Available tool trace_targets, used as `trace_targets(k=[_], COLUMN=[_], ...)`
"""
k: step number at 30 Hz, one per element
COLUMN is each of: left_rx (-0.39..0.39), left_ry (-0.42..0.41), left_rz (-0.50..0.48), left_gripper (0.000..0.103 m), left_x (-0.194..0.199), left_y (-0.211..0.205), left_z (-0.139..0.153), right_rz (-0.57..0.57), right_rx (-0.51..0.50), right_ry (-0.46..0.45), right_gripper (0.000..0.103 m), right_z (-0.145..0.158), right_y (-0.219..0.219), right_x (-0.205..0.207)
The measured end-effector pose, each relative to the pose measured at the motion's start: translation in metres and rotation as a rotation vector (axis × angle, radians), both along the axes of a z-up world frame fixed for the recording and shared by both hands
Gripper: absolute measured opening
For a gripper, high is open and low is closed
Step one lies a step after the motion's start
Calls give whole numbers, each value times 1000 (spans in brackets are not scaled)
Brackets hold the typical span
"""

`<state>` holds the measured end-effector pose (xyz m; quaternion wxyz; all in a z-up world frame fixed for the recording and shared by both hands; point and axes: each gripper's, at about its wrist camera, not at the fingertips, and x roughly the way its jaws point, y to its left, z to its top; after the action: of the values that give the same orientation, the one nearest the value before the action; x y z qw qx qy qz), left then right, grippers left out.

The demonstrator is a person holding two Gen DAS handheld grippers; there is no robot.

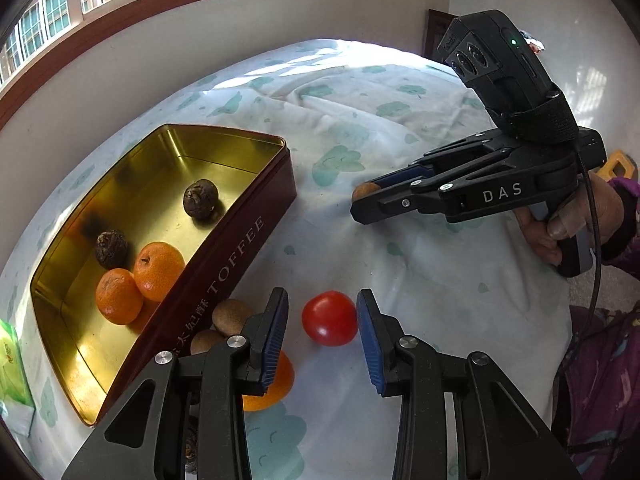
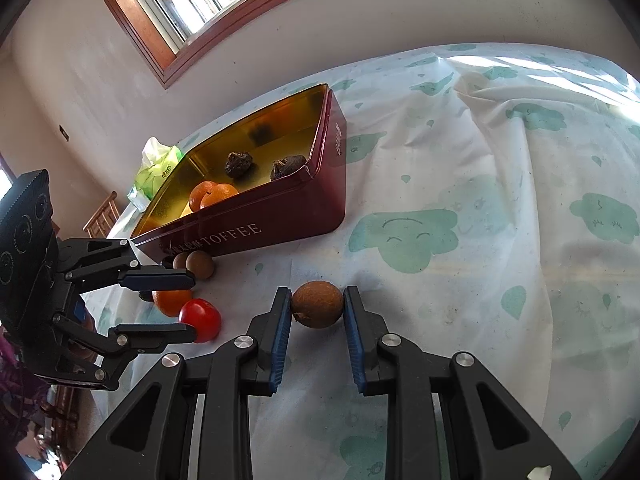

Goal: Organize fruits
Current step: 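Grasp the red cherry tomato with the left gripper, then hold the tomato in the left gripper while the right gripper holds the brown fruit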

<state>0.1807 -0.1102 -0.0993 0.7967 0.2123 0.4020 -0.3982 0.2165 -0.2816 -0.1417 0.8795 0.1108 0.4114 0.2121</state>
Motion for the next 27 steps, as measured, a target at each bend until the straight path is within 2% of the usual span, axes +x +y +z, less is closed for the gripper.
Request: trace_targets(k=[3,4,8,14,18,23,27], left_rx=[39,10,-98,-282,-314,-296,-290], left_ry=[25,-5,-13,-145,-247,-268,-278], left_rz=[-1,16,162,452,660,862,965], left_gripper=[32,31,31,31,31,31,31], left_x=[-4,-8,-15,-54,-70,-64,-57], left_y=[-9,-7,8,42,76,122,145], left_z=[-17,-14,-7,23,38,33,27], right_rz=[-2,-2,-4,-6,-8,-8,-10], right_rx=[-2,-5,-14,-38,-60,-77,-94], right_ry=[0,0,-2,-7,-11,-15,-19], right_gripper=[23,23,23,23,23,23,23], right_z=[0,0,0,0,1,1,1], right_y=[1,1,2,5,9,11,13], right_x=[0,0,1,1,0,1,1])
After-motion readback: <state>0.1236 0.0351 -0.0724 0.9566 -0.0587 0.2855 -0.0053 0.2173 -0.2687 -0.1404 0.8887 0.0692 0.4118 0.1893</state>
